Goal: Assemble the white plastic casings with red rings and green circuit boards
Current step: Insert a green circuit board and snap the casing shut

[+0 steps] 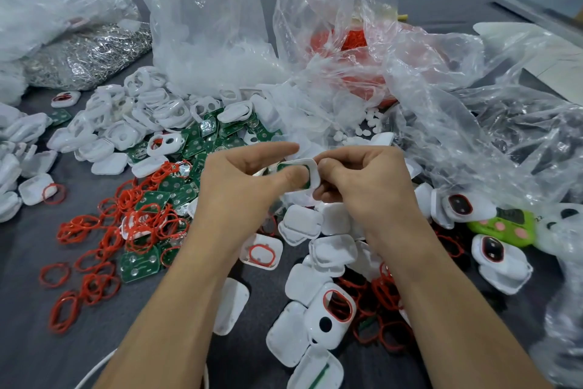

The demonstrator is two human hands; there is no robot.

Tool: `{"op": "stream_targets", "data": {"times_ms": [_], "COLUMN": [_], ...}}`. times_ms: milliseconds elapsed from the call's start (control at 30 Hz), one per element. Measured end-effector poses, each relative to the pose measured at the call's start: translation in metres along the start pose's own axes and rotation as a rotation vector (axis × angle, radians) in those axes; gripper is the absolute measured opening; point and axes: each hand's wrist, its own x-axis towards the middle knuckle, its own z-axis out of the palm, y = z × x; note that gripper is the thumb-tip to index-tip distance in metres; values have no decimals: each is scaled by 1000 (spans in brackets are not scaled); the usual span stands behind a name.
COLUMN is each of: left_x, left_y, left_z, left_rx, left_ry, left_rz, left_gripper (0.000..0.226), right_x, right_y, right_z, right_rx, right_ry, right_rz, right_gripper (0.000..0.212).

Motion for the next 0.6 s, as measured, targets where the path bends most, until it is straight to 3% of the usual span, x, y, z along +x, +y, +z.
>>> {"op": "stream_targets", "data": {"times_ms": [200, 600], "left_x": [0, -1], "left_y": [7, 4], "left_z": [-8, -2], "left_rx": [-191, -173], "left_ry": [-170, -116], "left_rz": [-257, -167], "left_gripper": [24, 22], "right_x": [1, -1], "right_y": [-2, -5], "right_z": [1, 0], "right_rx": [127, 164], "right_ry": [-7, -38], "right_rz": [34, 27], "right_gripper": [24, 21]}}
